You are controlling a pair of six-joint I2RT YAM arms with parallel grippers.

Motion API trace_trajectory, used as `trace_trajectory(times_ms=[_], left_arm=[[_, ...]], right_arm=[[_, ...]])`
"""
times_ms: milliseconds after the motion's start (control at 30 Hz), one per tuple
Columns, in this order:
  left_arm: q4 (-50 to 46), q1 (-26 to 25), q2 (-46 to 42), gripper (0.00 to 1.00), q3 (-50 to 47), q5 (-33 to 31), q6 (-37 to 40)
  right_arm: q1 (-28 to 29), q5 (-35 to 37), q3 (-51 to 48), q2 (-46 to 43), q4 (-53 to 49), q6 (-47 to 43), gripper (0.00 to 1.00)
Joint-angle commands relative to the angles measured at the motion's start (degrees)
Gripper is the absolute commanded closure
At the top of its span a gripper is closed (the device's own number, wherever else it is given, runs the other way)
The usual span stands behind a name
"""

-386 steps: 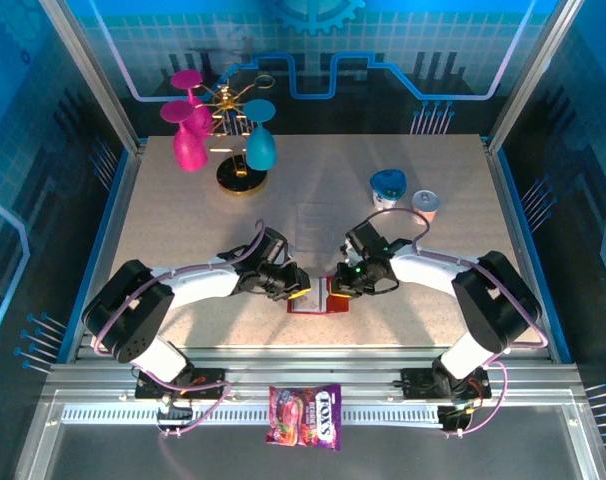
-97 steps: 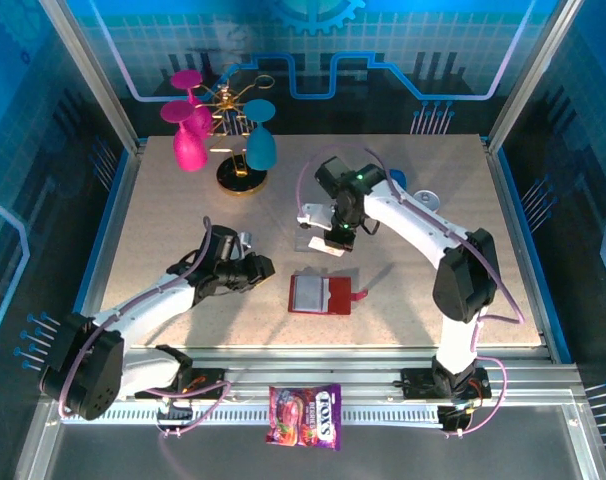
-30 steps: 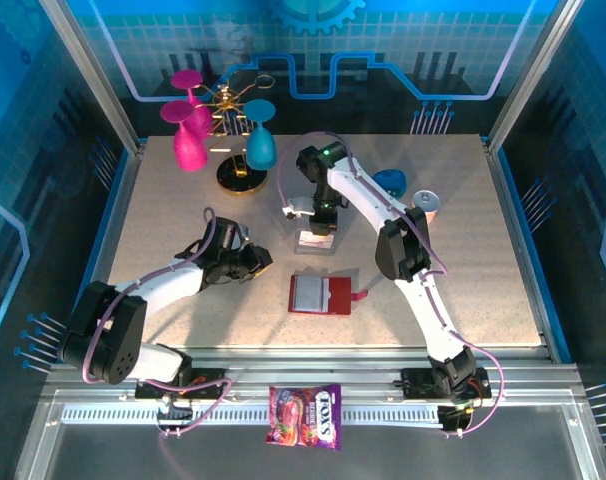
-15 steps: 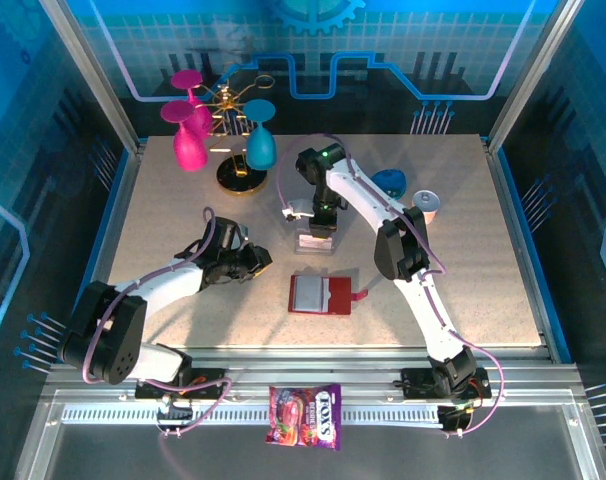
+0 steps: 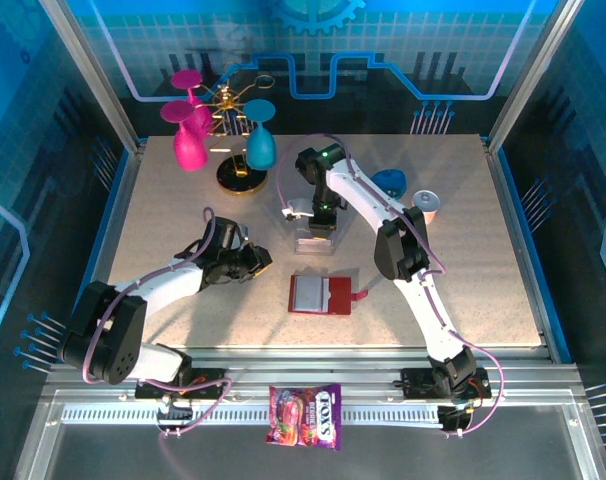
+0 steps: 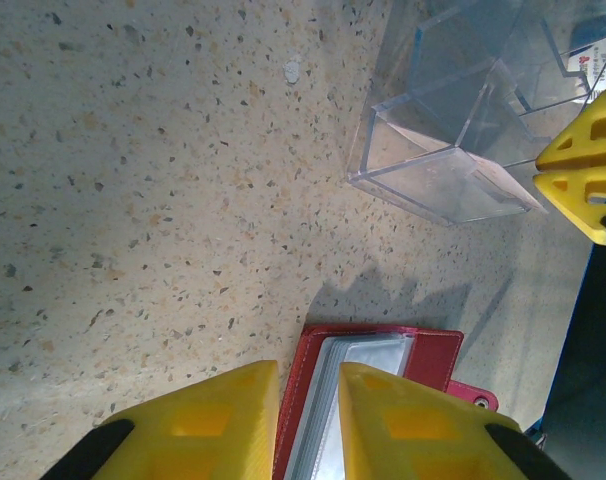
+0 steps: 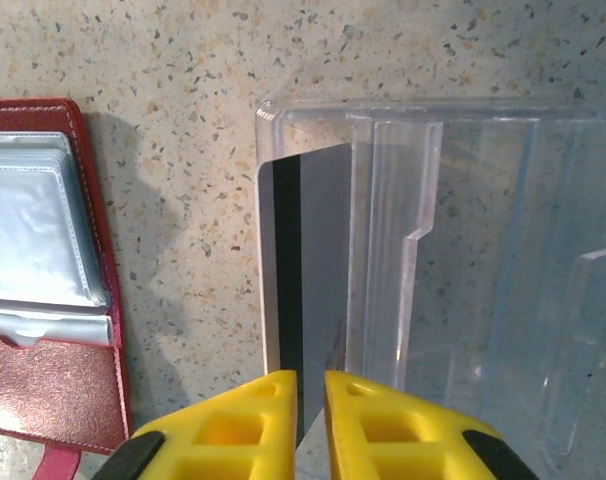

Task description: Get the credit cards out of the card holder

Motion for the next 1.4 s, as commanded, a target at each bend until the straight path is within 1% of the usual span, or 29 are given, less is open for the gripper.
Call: trace_trajectory(times_ms=[0,167,400,600,1167,1367], left_arm=[[0.9,0.7,-0.5,0.76,-0.7,1.5,0.0],[1.0,0.7,-0.4,0.76,-0.5,1.4,-0.3],[1.2,0.7,-0.1,0.76,-0.1,1.7,-0.4],[1.3,0.7,0.1,0.76,0.0,1.9,-0.5],[0.9,0.7,0.1,0.77,-0.3,2.4,-0.2],[0.8,0.7,0.3,0.77,-0.3,2.5,-0.3]], right_arm=[[0.5,0.4,-0.5,-1.5,0.4,0.4,0.86],[0.4,-1.6,-0.5,-2.3,-0.5,0.4,0.84],[0.4,0.4,-1.5,-4.5,1.3,1.3,0.82],[0.4,-2.2,-2.4,-5.6,1.1,1.1,0.81],[0.8,-3.9,-6.2,-2.6,3.0,2.0,0.79],[0.8,-4.2,-6.5,-1.7,3.7,2.2,0.80]])
